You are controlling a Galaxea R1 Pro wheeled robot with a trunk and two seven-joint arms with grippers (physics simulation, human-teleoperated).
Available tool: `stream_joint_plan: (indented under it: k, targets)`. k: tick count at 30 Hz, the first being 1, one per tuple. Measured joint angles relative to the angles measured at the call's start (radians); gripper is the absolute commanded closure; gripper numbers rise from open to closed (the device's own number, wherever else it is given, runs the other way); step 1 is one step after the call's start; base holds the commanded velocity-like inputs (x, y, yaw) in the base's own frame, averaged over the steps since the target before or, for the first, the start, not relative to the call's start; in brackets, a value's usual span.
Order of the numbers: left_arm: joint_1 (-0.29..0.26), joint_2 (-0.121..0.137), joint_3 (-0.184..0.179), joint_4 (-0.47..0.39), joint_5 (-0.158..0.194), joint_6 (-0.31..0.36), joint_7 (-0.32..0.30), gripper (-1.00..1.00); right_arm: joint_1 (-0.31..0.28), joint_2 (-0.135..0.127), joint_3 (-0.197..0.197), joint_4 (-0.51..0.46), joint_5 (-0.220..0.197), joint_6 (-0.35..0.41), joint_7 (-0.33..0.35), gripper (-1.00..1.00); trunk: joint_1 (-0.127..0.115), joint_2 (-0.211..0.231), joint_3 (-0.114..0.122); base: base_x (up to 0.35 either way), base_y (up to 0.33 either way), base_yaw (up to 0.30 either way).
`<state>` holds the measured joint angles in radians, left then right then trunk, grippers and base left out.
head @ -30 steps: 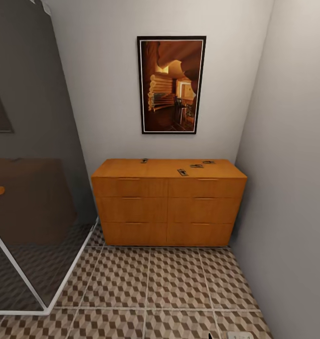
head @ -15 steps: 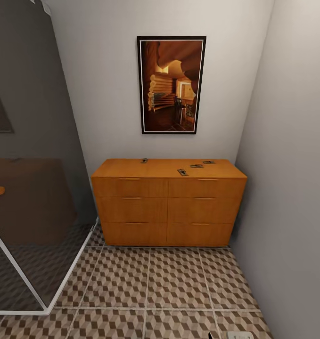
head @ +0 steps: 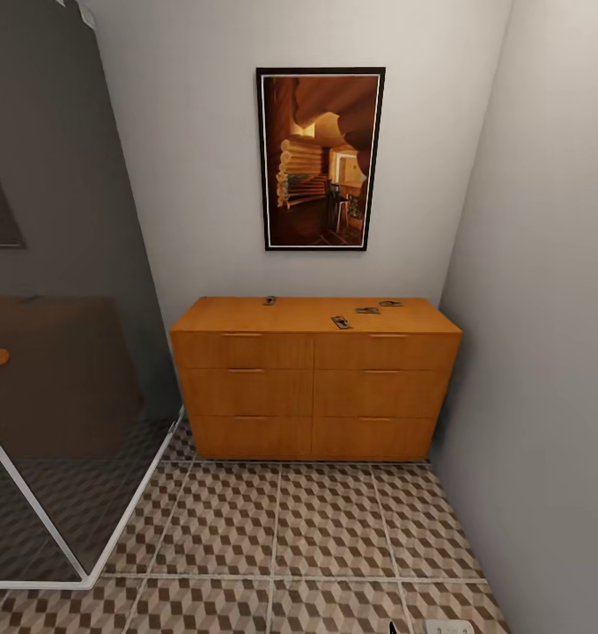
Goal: Take the four mousetraps from the cabinet in the bathroom and place them on the bathroom floor. Make sure all four end up on the same floor surface, and ensure that at least two of them are either under or directly next to the same bathroom sink.
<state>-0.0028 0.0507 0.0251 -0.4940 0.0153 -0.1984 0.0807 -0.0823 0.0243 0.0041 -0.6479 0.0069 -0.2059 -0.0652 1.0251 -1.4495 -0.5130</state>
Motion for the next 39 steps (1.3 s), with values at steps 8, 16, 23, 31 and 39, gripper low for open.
stream_joint_plan:
  k: [8, 16, 23, 31, 39]
  targets:
    - [0.000, 0.000, 0.000, 0.000, 0.000, 0.000, 0.000, -1.00, 0.000, 0.000, 0.000, 0.000, 0.000, 0.000, 0.000, -1.00, 0.000, 0.000, 0.000, 0.069, -0.067, 0.000]
    - [0.000, 0.000, 0.000, 0.000, 0.000, 0.000, 0.000, -1.00, 0.000, 0.002, 0.001, 0.000, 0.000, 0.000, 0.000, -1.00, 0.000, 0.000, 0.000, 0.093, -0.090, 0.000]
    - [0.000, 0.000, 0.000, 0.000, 0.000, 0.000, 0.000, -1.00, 0.000, 0.002, 0.001, 0.000, 0.000, 0.000, 0.000, -1.00, 0.000, 0.000, 0.000, 0.095, -0.059, 0.000]
    - [0.000, 0.001, 0.000, 0.000, 0.000, 0.000, 0.000, -1.00, 0.000, 0.001, 0.001, 0.000, 0.000, 0.000, 0.000, -1.00, 0.000, 0.000, 0.000, 0.095, -0.008, 0.000]
    - [0.000, 0.001, 0.000, 0.000, 0.000, 0.000, 0.000, -1.00, 0.000, 0.000, 0.001, 0.000, 0.000, 0.000, 0.000, -1.00, 0.000, 0.000, 0.000, 0.095, -0.001, 0.000]
